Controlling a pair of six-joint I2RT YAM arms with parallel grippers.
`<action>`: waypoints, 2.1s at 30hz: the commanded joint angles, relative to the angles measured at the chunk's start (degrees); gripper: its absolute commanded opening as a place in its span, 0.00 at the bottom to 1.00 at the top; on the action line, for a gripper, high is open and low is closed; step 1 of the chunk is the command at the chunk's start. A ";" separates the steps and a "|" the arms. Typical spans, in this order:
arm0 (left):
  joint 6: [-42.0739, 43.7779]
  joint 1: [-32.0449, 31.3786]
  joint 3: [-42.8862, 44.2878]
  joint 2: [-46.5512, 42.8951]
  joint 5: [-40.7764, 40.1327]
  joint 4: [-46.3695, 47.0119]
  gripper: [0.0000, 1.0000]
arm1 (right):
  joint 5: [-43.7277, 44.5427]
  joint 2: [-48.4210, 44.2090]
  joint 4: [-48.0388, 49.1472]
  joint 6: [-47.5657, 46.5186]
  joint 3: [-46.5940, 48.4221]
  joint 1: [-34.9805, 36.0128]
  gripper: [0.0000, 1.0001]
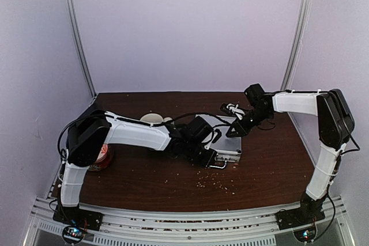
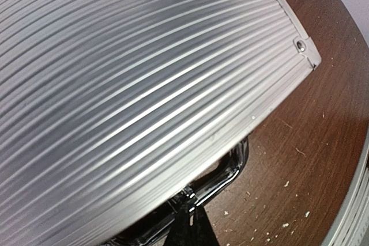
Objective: Pack up texas hold em set
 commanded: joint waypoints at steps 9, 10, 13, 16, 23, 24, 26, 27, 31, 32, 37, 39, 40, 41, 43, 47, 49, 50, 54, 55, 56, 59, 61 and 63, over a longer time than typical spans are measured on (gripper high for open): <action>0.91 -0.36 1.12 2.90 -4.39 2.30 0.00 | 1.62 3.00 -2.88 -0.41 -0.57 0.32 0.25; 0.93 -0.36 1.05 3.02 -4.89 2.59 0.00 | 1.62 3.09 -2.88 -0.33 -0.63 0.30 0.25; 0.72 -0.40 0.80 3.28 -7.23 3.26 0.00 | 1.52 3.42 -2.82 -0.14 -0.56 0.32 0.25; 0.85 -0.44 0.06 3.38 -10.27 3.87 0.00 | 1.78 3.72 -2.97 -0.18 -0.57 0.32 0.25; 1.51 -0.72 -0.12 4.17 -11.29 4.54 0.00 | 1.72 4.26 -3.44 -0.23 -0.26 0.32 0.25; 1.76 -0.97 -0.16 3.67 -11.21 4.55 0.00 | 1.54 4.03 -3.53 -0.18 -0.30 0.32 0.25; 2.59 -1.88 -0.64 1.97 -12.06 4.53 0.00 | 1.15 3.20 -3.83 -0.30 -0.39 0.32 0.25; 3.16 -2.25 -0.90 1.01 -12.31 4.53 0.00 | 1.17 2.43 -3.91 -0.31 -0.36 0.32 0.25; 5.44 -3.50 -1.96 -2.85 -11.83 3.68 0.00 | 1.11 -2.11 -4.41 -0.15 0.28 0.00 0.27; 6.08 -3.82 -2.34 -3.82 -12.36 3.04 0.00 | 1.26 -3.68 -4.63 -0.20 0.31 -0.24 0.28; 9.09 -3.97 -4.36 -10.21 -16.48 -1.22 0.00 | 2.84 -12.98 -5.51 -2.25 -0.48 -1.62 0.32; 10.41 -3.96 -4.95 -12.56 -18.81 -2.84 0.00 | 3.89 -16.69 -5.43 -2.73 -1.45 -2.25 0.34; 11.12 -3.97 -5.39 -13.77 -20.16 -3.35 0.00 | 4.61 -18.46 -5.14 -2.77 -1.99 -2.47 0.37; 12.30 -3.98 -5.69 -14.99 -21.47 -3.92 0.00 | 5.54 -20.51 -4.69 -2.69 -2.62 -2.61 0.39; 14.09 -3.88 -5.86 -16.89 -24.05 -5.08 0.00 | 7.08 -24.49 -2.77 -1.87 -4.35 -2.90 0.45; 17.11 -2.98 -4.69 -19.63 -28.40 -8.21 0.12 | 11.91 -32.73 4.61 2.19 -7.84 -3.32 0.64; 17.63 -2.30 -4.17 -21.30 -31.49 -9.81 0.27 | 15.78 -36.23 8.48 4.93 -8.96 -3.47 0.87; 17.89 -1.84 -4.37 -22.40 -32.89 -10.00 0.31 | 18.25 -37.76 11.14 7.26 -9.59 -3.54 0.99; 18.61 1.09 -6.33 -27.72 -37.79 -10.11 0.42 | 27.89 -42.19 20.12 18.17 -12.74 -3.55 1.00; 18.77 2.16 -7.08 -29.02 -38.93 -10.07 0.47 | 28.97 -42.43 20.45 19.39 -12.74 -3.55 1.00; 18.84 3.37 -7.77 -30.42 -39.59 -10.11 0.50 | 29.87 -42.44 20.42 20.56 -12.66 -3.56 1.00; 19.69 7.07 -9.92 -35.10 -41.13 -9.60 0.62 | 30.81 -42.51 19.50 22.59 -12.03 -3.57 1.00; 20.91 9.18 -11.58 -38.06 -42.51 -8.58 0.68 | 30.88 -42.87 19.00 23.31 -11.61 -3.55 1.00; 22.23 11.02 -13.54 -41.06 -44.78 -7.32 0.75 | 31.26 -43.70 19.13 23.73 -11.47 -3.55 1.00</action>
